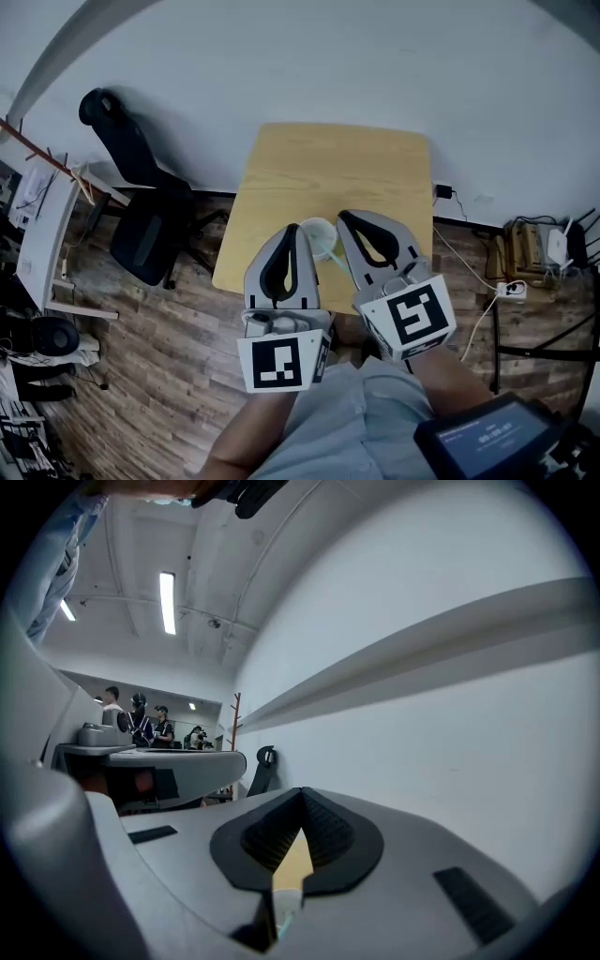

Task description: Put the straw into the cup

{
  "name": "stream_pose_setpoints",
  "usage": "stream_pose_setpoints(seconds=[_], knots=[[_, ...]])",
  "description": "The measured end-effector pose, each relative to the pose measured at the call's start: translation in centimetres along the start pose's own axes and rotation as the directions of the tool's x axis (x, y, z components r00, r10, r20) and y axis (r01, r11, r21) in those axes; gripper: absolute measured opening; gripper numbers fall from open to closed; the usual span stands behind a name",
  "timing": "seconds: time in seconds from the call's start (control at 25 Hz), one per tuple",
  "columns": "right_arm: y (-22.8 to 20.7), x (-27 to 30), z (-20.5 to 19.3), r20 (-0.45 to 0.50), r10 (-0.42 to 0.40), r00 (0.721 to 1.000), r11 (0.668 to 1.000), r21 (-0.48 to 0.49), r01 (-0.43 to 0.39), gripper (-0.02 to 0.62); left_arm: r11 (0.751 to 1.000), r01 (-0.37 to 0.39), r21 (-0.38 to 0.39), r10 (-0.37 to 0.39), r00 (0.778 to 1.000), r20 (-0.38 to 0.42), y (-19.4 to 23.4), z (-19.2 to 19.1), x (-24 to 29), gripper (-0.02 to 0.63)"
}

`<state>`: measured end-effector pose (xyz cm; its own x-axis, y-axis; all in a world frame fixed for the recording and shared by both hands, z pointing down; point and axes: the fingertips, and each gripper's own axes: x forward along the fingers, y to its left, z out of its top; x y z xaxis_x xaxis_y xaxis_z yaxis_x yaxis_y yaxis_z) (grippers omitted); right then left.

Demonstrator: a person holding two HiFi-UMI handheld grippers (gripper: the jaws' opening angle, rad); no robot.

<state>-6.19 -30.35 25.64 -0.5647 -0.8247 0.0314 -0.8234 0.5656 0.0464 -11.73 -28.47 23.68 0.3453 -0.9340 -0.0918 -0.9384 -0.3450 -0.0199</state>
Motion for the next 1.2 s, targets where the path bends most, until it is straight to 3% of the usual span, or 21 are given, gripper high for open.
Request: stream_pose_setpoints(seconds=[0.16, 1.2], knots=[[0.2, 0.0, 1.1, 0.033, -0.002, 0.999, 1.000, -0.005, 0.002, 0.002, 1.000, -0.003, 0.014, 0.003, 0.999, 0.032, 0.1, 0.8, -0.2, -0.003], [0.1, 0.8, 1.1, 0.042, 0.016, 0.999, 0.999, -0.042, -0.014, -0.002, 1.000, -0.020, 0.012, 0.020, 1.000, 0.022, 1.0, 0.4, 0.6, -0.003]])
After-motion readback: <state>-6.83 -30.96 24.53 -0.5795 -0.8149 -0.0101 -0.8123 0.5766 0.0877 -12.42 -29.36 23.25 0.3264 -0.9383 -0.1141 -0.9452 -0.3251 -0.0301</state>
